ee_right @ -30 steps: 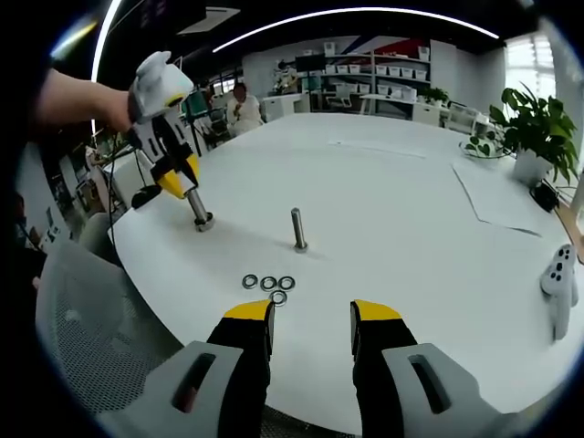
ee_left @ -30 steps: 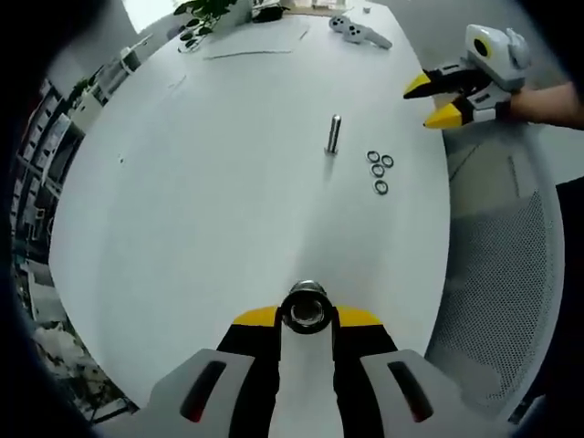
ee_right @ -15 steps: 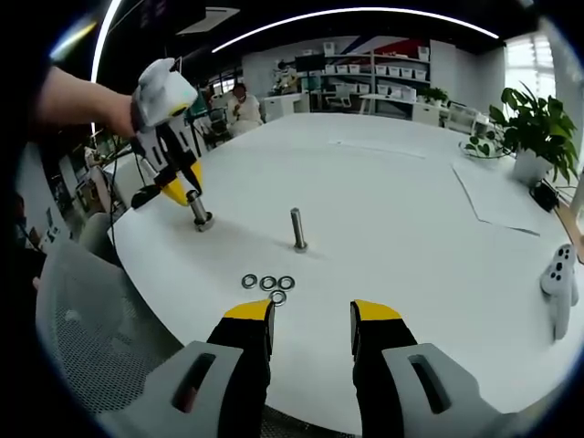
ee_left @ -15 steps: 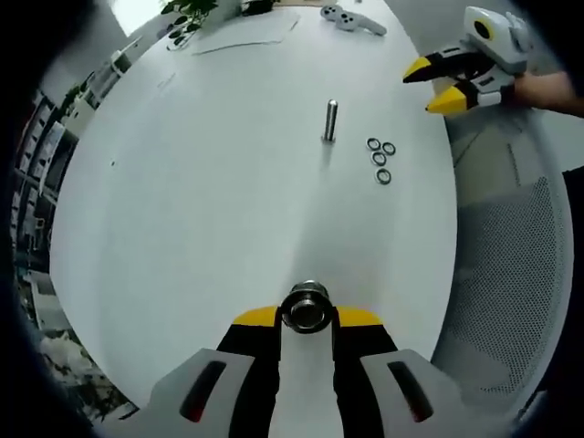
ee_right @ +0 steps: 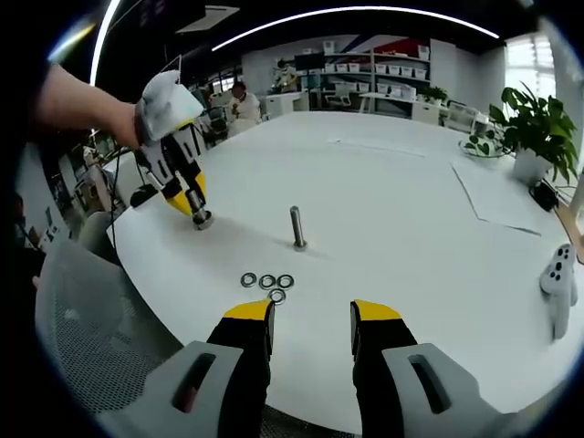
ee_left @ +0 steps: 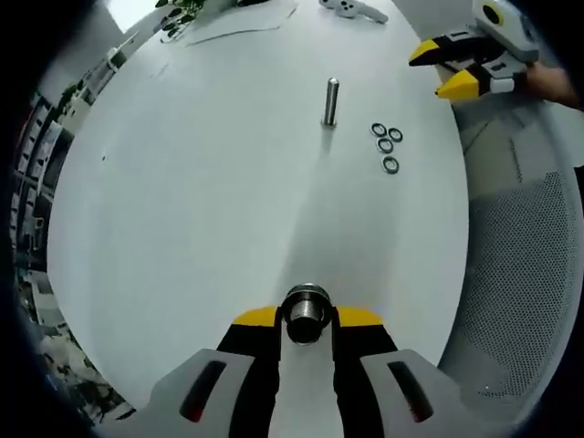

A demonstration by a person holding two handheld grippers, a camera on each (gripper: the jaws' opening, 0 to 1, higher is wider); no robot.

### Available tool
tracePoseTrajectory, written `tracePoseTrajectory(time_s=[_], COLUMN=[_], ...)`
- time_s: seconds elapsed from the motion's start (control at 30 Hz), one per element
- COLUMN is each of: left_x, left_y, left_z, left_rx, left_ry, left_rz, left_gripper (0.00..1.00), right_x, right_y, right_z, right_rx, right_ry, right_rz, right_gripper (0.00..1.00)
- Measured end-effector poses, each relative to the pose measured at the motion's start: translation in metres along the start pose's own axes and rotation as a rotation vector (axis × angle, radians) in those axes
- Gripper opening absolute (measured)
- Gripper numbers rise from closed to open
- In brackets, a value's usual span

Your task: Place the washer onto the threaded stud by aligning its center hole with the stud, sliding it down to the base, and recovering from edge contact or off-axis alignment until the washer reaches the visible bottom stop.

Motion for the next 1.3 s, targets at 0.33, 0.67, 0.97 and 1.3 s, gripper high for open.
tracePoseTrajectory(time_s=[0.33,0.67,0.97,1.3], left_x=[0.001,-0.001,0.000,0.003], left_y=[0.002,0.003,0.005,0.009], left_z=[-0.006,-0.011,-0.009,-0.001], left_rx=[-0.001,0.017,-0.021,-0.086], left_ry=[0.016,0.012,0.013,-0.002], left_rz=[0.048,0.086,0.121,0.167], left_gripper=[0.19,0.19,0.20,0.24], right_x=[0.000,0.000,0.000,0.001], right_y=[-0.001,-0.001,-0.001,0.000], right_z=[0.001,0.001,0.001,0.000], right_rx=[-0.005,-0.012,-0.011,0.000], right_ry=[0.003,0.001,-0.002,-0.004], right_rz=[0.000,0.001,0.000,0.001], right_gripper=[0.36,0.36,0.36,0.36])
Point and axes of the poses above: the point that each gripper's makers call its tool centre point, and the gripper's own axes: z roughly backward along the fingers, x roughly to its left, y roughly out of its underside, the point moved 5 cm from there along z, roughly backward along the fingers, and after that the axes turned 2 degrees about x, right-handed, at the moved point
